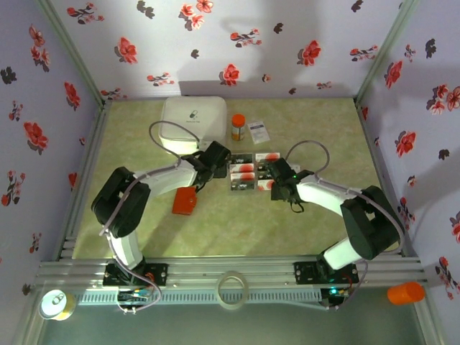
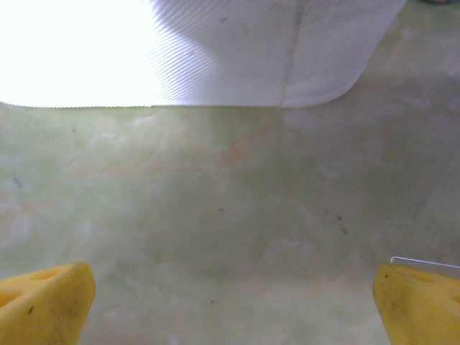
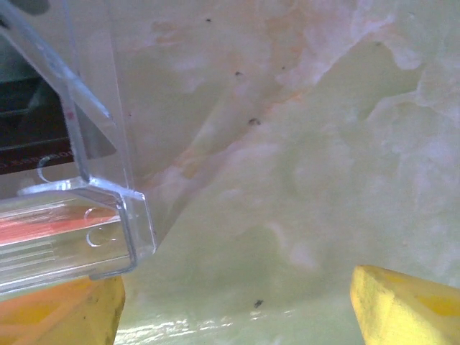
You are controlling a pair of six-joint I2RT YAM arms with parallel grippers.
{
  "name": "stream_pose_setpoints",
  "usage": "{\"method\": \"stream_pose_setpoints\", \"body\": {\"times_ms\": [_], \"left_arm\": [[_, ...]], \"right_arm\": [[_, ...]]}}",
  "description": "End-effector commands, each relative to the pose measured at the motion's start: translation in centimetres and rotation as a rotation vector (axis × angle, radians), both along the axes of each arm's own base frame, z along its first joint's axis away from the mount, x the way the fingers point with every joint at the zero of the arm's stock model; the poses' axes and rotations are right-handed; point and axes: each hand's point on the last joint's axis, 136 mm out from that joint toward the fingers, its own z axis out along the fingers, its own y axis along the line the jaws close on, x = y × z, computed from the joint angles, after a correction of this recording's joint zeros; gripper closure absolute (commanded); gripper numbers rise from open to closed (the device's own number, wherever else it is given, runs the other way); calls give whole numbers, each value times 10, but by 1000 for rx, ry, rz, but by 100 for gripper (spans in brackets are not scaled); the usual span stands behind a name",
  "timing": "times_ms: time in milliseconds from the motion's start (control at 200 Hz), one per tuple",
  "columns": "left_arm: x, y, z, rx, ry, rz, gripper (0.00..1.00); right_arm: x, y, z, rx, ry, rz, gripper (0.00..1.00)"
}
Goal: Put the credit cards into the card holder
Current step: Move the storage box to the center of the table.
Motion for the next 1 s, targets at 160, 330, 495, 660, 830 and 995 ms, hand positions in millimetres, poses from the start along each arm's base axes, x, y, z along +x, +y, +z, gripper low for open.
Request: {"method": "stream_pose_setpoints", "body": {"times_ms": [160, 330, 495, 660, 830, 995], "left_arm": [[7, -16, 3, 14, -8, -49, 0], [5, -8, 15, 19, -30, -48, 0], [4, 12, 38, -8, -76, -12, 0], [-2, 35, 66, -41, -135, 29, 0], [-12, 58, 84, -81, -167, 67, 0], [-28, 78, 94, -127, -188, 97, 0]], "right_arm": [[-3, -5, 4, 7, -6, -17, 16], [-15, 2, 16, 84, 1, 13, 16], [-28, 1, 36, 134, -21, 27, 16], [-35, 10, 63, 229, -66, 60, 16], [-37, 35, 87, 353, -91, 109, 14], [-41, 86, 108, 495, -121, 192, 16]]}}
